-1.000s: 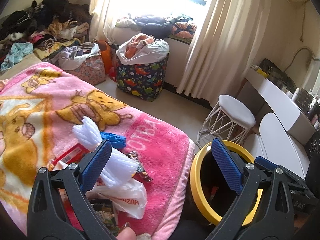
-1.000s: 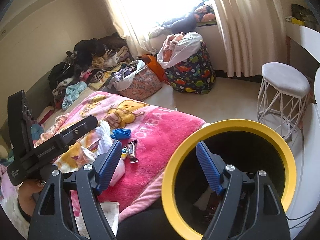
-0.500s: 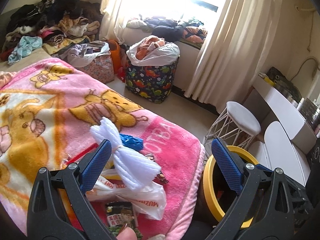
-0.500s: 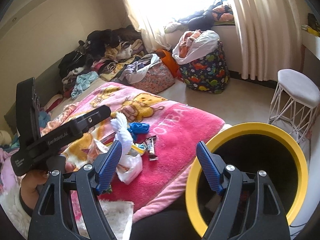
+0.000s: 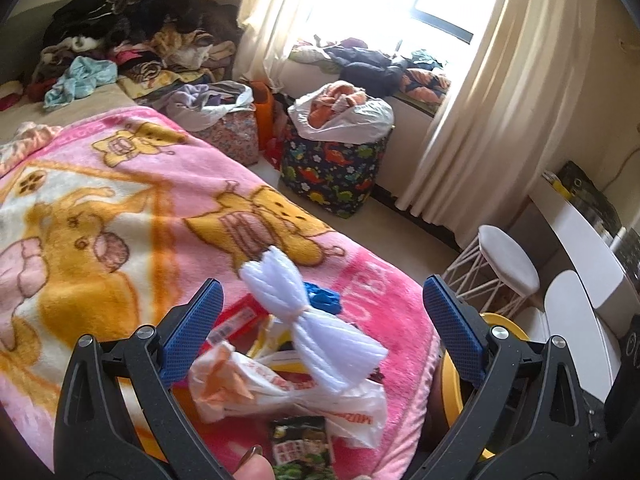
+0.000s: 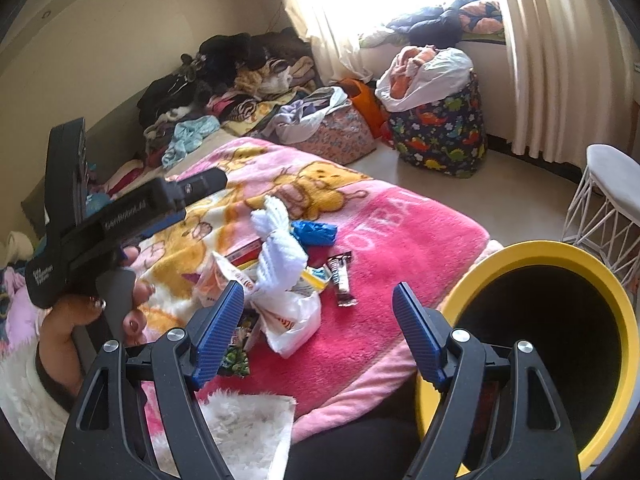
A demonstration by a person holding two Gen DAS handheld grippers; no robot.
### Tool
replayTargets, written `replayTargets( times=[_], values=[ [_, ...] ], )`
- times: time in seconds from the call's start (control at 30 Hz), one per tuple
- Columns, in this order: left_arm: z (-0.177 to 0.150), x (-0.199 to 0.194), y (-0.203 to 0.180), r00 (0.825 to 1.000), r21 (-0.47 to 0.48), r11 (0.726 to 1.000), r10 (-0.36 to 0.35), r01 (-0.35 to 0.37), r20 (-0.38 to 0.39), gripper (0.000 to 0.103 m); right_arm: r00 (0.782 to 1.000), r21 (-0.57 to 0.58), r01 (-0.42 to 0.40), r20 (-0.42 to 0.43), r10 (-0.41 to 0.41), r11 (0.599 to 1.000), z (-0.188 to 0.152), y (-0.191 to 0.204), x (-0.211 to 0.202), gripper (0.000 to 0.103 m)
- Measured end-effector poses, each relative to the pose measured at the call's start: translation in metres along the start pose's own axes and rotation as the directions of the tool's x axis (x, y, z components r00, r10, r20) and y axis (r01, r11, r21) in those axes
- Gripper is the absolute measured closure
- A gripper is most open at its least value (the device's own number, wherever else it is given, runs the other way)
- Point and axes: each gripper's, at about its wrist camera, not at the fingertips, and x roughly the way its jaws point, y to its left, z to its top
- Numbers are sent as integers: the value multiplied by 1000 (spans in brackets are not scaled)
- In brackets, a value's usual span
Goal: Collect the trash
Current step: 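Grasp the white foam net with the right tool while the left tool grasps a white plastic bag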
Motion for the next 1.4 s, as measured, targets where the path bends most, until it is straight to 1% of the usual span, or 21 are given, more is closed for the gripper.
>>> replayTargets(
  times=[0.13, 0.33, 0.5, 0.67, 0.7, 0.83, 0.87, 0.93, 1.03, 1.2, 1.27, 1.4],
  values=[
    [3, -1, 13, 1000, -29, 999, 21, -21, 0, 11, 1000, -9, -15, -24, 15, 1000, -3, 5, 8, 29],
    [0, -3, 30, 998, -44, 997, 58, -58, -8, 11, 998, -18, -23, -53, 22, 1000, -7, 10, 25, 29],
    [-12, -3, 50, 994, -55, 993, 101, -104, -43, 11, 998, -44, -27, -53, 25, 999, 1, 13, 39, 29],
    [-29, -3, 69, 989, -62, 991, 113, -119, -92, 12, 998, -70, -34, -58, 30, 997, 11, 17, 55, 29],
    [-33, -3, 73, 989, -72, 991, 107, -115, -106, 13, 998, -73, -34, -59, 30, 997, 13, 17, 58, 31],
    [-47, 3, 85, 985, -121, 988, 72, -91, -155, 23, 996, -76, -41, -81, 35, 996, 19, 17, 73, 41],
    [-50, 4, 87, 985, -129, 988, 63, -85, -162, 27, 995, -71, -47, -87, 40, 996, 21, 17, 77, 41],
    [-55, 7, 90, 982, -142, 987, 44, -70, -181, 30, 994, -68, -49, -97, 42, 997, 23, 16, 85, 45],
    [-62, 11, 92, 978, -173, 983, 17, -54, -207, 33, 992, -69, -43, -117, 35, 997, 24, 16, 97, 50],
    [-72, 17, 97, 969, -234, 972, -24, -35, -247, 36, 988, -49, -48, -147, 41, 998, 26, 13, 114, 54],
    [-76, 19, 97, 964, -258, 966, -40, -29, -261, 36, 986, -45, -53, -158, 46, 998, 26, 13, 119, 58],
    [-80, 25, 96, 959, -281, 960, -69, -12, -276, 36, 982, -46, -66, -179, 57, 997, 25, 15, 128, 71]
  ],
)
